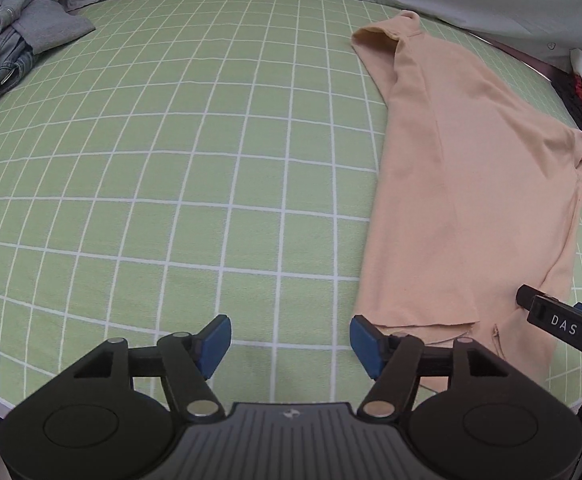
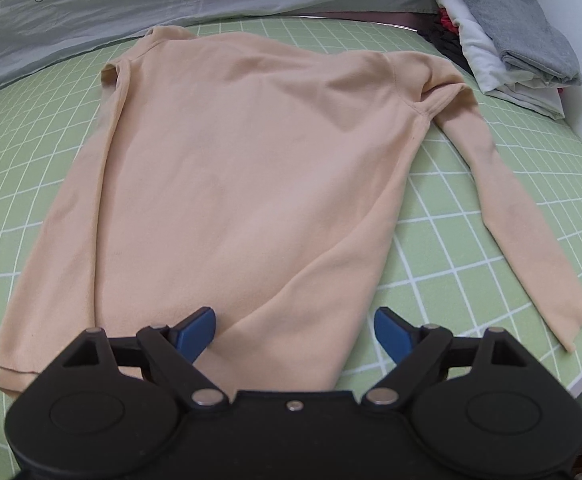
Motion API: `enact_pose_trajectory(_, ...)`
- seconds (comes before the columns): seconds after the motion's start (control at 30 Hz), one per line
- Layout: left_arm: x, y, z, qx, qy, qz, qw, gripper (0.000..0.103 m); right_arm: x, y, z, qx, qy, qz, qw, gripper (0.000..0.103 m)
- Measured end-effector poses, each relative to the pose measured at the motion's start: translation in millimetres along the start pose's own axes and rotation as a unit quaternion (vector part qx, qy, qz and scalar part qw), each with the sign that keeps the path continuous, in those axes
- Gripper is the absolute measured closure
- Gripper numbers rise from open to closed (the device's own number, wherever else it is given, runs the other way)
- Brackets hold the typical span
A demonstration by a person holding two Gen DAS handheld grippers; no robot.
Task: Fold clothes
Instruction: 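Grasp the hem with the right tool and pull it to flatten the top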
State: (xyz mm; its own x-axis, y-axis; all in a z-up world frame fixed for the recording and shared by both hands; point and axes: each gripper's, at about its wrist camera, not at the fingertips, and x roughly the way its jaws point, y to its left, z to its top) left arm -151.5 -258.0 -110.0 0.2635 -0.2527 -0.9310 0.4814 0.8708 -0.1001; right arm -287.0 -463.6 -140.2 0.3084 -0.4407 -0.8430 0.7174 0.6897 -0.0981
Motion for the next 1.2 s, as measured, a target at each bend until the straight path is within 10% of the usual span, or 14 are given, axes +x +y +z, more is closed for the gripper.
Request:
enact_pose_trajectory(0.17,-7,31,3,0.008,-0.006,-0.009,0.9999,0.036,-9,21,-9,0.0,-0.018,-0.012,1.0,0.029)
enact_pose_trajectory(0.53,-25,86,24,0.015,-0.036,-0.026,0.9989,0.036,-17,26,-23,0.091,-0.036,-0.042,0.994,0.099)
enact_pose_trajectory(1.2,-6,-57,-1,0.016,-0.033,-0.079,0.9962,0.036,-20,-99,-47,0.095,-0.018,-0.032,0.995,0.1)
